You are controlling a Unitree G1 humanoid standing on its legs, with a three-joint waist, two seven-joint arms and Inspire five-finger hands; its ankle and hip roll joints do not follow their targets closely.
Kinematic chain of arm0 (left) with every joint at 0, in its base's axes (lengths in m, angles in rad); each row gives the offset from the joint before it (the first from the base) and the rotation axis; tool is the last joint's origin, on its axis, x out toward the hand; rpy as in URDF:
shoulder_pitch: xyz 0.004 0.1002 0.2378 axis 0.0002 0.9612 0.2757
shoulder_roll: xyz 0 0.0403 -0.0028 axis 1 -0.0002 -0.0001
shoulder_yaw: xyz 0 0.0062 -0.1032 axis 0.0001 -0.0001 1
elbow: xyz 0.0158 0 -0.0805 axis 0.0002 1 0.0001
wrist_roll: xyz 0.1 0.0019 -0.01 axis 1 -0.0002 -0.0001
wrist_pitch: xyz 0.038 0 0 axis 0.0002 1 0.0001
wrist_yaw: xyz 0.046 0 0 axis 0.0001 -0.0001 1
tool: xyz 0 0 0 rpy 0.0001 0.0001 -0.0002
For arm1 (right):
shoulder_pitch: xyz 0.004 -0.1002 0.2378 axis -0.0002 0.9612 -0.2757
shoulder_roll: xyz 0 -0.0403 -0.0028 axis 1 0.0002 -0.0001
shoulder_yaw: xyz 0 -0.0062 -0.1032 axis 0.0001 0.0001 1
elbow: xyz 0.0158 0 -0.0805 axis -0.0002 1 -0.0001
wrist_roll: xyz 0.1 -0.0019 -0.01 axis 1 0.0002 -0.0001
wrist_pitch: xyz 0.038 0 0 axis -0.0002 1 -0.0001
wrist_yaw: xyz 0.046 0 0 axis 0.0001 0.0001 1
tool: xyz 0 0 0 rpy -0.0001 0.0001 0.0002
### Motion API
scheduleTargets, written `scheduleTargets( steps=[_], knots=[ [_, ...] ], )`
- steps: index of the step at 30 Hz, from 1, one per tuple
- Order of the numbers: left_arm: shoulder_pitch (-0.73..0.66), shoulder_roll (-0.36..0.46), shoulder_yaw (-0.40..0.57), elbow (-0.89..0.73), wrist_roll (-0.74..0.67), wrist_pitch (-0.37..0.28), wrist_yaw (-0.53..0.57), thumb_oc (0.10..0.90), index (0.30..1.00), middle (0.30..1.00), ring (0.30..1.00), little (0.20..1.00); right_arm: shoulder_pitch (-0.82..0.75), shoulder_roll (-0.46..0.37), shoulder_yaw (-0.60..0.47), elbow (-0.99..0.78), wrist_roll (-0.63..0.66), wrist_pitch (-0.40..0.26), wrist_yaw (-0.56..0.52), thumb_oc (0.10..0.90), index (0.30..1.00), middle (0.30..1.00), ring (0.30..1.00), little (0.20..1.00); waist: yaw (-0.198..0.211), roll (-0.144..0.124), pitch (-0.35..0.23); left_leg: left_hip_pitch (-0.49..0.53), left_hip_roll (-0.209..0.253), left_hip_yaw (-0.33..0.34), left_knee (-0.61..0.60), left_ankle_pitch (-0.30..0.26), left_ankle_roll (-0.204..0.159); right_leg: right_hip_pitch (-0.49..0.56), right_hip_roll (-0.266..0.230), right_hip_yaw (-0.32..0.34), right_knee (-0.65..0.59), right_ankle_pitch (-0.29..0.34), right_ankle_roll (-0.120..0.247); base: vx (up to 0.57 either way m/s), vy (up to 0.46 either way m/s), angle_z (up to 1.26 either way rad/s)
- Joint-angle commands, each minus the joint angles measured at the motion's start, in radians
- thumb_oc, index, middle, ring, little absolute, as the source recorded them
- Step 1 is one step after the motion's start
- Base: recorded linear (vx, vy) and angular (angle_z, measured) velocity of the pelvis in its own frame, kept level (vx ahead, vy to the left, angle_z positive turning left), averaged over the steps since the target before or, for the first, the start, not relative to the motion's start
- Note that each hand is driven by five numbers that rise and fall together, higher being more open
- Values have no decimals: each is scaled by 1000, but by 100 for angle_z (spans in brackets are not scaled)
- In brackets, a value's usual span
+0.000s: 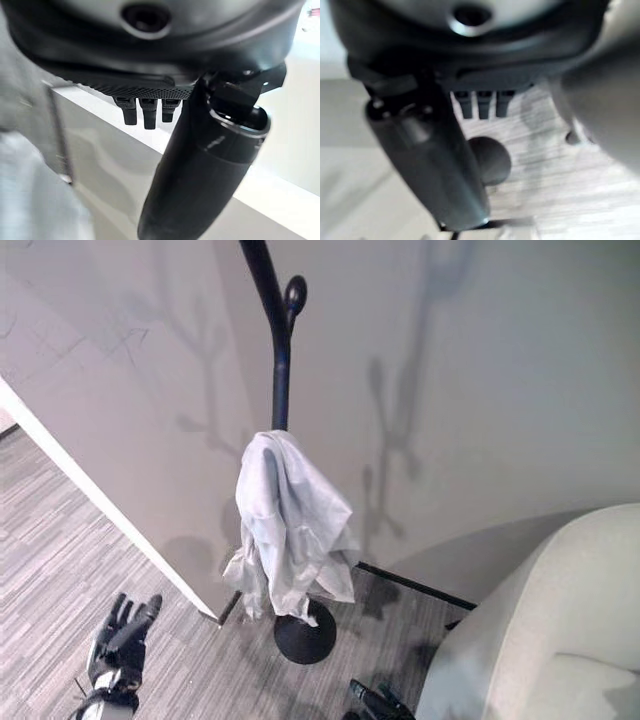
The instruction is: Hang the clothes on the sofa on the clothes rack.
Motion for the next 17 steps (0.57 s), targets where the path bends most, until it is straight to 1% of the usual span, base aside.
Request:
scheduleTargets(
  steps=[1, 2, 3, 4, 5, 6, 7, 8, 9, 10, 11, 13, 17],
  knots=[
    [-34, 95, 39, -107, -14, -35, -120, 800, 900, 900, 900, 900, -42, 16, 13, 28, -70, -12, 29, 800, 900, 900, 900, 900, 2, -81, -27, -84, -15, 43, -13, 33, -20, 88, -66, 39, 7, -110, 78, -27, -44, 13],
    [-39, 98, 64, -76, -35, -32, -131, 800, 900, 900, 900, 900, -45, 15, 13, 41, -89, -9, 28, 800, 900, 900, 900, 900, 10, -82, -27, -86, -11, 41, -13, 37, -23, 90, -65, 34, 7, -113, 76, -15, -40, 10],
    [-53, 94, 74, -38, -47, -35, -124, 800, 900, 900, 900, 900, -47, 18, 14, 43, -91, -8, 27, 800, 900, 900, 900, 900, 11, -83, -27, -87, -10, 39, -13, 38, -24, 91, -64, 32, 7, -115, 74, -15, -40, 9],
    [-55, 95, 74, -36, -47, -36, -124, 800, 900, 900, 900, 900, -48, 18, 14, 43, -91, -8, 27, 800, 900, 900, 900, 900, 11, -83, -27, -87, -10, 38, -13, 38, -24, 91, -64, 31, 7, -115, 74, -9, -27, 9],
    [-71, 88, 90, 43, -64, -40, -118, 800, 900, 900, 900, 900, -51, 19, 14, 49, -95, -5, 25, 800, 900, 900, 900, 900, 12, -83, -27, -87, -9, 36, -13, 39, -26, 92, -62, 28, 7, -117, 72, 1, -40, 9],
    [-107, 84, 101, 246, -70, -35, -96, 800, 900, 900, 900, 900, -59, 21, 13, 57, -92, -3, 15, 800, 900, 900, 900, 900, 11, -85, -30, -86, -6, 35, -13, 41, -28, 95, -59, 26, 7, -121, 69, 2, -40, 5],
    [-112, 86, 102, 253, -72, -37, -99, 800, 900, 900, 900, 900, -62, 21, 12, 58, -92, -4, 15, 800, 900, 900, 900, 900, 11, -85, -28, -85, -6, 35, -13, 40, -29, 96, -58, 26, 7, -121, 69, 9, -31, 5],
    [-131, 85, 109, 354, -81, -32, -86, 800, 900, 900, 900, 900, -67, 21, 11, 68, -97, -1, 9, 800, 900, 900, 900, 900, 10, -86, -29, -84, -5, 35, -13, 39, -29, 97, -57, 26, 7, -123, 69, 13, -13, 5],
    [-160, 82, 104, 486, -63, -14, -73, 800, 900, 900, 900, 900, -78, 24, 9, 88, -97, -1, -5, 800, 900, 900, 900, 900, 8, -86, -31, -81, -2, 35, -13, 39, -30, 99, -56, 26, 7, -127, 68, 28, -11, 5],
    [-195, 81, 97, 659, -11, 4, -72, 800, 900, 900, 900, 900, -88, 28, 14, 124, -109, 1, -21, 800, 900, 900, 900, 900, 1, -87, -37, -77, 0, 37, -13, 36, -30, 103, -53, 28, 7, -131, 66, 35, -6, 1],
    [-216, 79, 105, 749, 5, 11, -71, 800, 900, 900, 900, 900, -92, 31, 13, 144, -115, 5, -24, 800, 900, 900, 900, 900, -3, -88, -38, -73, 2, 37, -13, 34, -30, 105, -52, 30, 7, -134, 65, 35, -1, 3],
    [-245, 77, 114, 867, 49, 21, -72, 800, 900, 900, 900, 900, -96, 36, 12, 178, -126, 7, -33, 800, 900, 900, 900, 900, -13, -92, -44, -66, 5, 40, -13, 30, -31, 108, -49, 34, 7, -137, 63, 36, 1, 2],
    [-258, 68, 124, 1001, 129, 41, -70, 800, 900, 900, 900, 900, -89, 43, 12, 221, -155, 14, -39, 800, 900, 900, 900, 900, -28, -99, -55, -59, 8, 50, -13, 26, -31, 111, -47, 39, 7, -139, 62, 30, 4, 1]
  ],
)
